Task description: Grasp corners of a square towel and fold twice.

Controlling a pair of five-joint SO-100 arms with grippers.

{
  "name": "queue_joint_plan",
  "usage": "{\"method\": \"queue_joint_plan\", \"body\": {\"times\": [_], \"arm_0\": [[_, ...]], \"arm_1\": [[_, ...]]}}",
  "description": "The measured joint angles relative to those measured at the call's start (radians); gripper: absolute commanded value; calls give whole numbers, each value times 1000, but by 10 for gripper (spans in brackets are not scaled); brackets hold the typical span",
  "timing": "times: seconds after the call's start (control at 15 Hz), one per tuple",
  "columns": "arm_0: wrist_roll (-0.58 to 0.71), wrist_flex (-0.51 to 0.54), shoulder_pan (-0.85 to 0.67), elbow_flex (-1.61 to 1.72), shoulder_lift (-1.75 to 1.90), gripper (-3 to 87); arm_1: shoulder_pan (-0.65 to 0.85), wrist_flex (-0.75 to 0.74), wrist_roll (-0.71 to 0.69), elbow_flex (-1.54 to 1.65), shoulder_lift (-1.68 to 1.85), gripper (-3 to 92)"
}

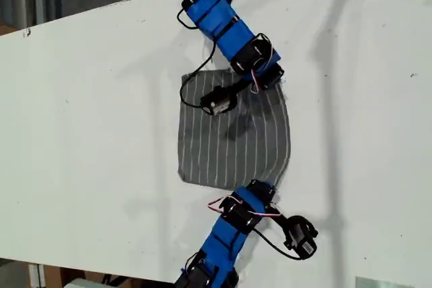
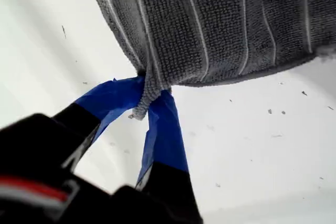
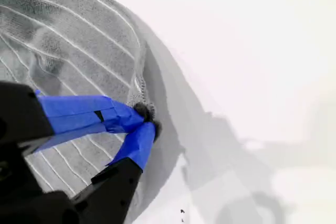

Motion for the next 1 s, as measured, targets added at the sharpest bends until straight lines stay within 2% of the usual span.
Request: {"method": "queue_joint_plan", "body": {"times": [0.4,0.67,0.87,1.0], "arm_0": [[253,95,-190,8,235,-3],[324,92,-311,196,482,-3],[322,-8,-420,514,703,-3],[333,-118,-514,759,844,-3]], "arm_1": [[153,89,-41,23,179,-1],[267,77,-9,221,359,-1],[357,49,20,342,437,-1],[419,41,15,370,451,-1]]}}
